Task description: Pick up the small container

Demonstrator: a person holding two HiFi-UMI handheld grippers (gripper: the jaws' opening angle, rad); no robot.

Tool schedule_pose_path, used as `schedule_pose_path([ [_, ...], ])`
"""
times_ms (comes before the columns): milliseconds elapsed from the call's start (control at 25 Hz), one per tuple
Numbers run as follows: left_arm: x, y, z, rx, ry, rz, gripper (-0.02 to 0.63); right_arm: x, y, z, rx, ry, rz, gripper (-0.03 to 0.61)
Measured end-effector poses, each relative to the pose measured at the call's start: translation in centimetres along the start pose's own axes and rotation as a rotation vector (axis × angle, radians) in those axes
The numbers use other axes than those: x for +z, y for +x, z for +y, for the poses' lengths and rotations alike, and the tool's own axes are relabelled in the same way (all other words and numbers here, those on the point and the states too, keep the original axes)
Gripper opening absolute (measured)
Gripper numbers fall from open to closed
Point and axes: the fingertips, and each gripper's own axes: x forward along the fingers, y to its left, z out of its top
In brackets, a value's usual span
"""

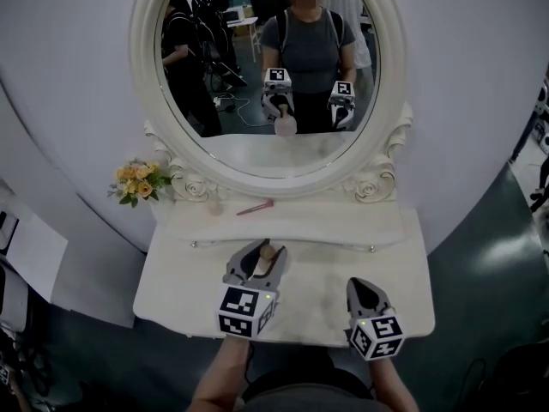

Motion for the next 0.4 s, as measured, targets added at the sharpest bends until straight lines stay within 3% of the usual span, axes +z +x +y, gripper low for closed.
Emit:
schedule_pose_path([
  [400, -0.64, 0.09, 0.17, 0.007, -0.003, 0.015, 0.137, -0.03, 0.19, 0.12, 0.009, -0.002, -0.003, 0.003],
])
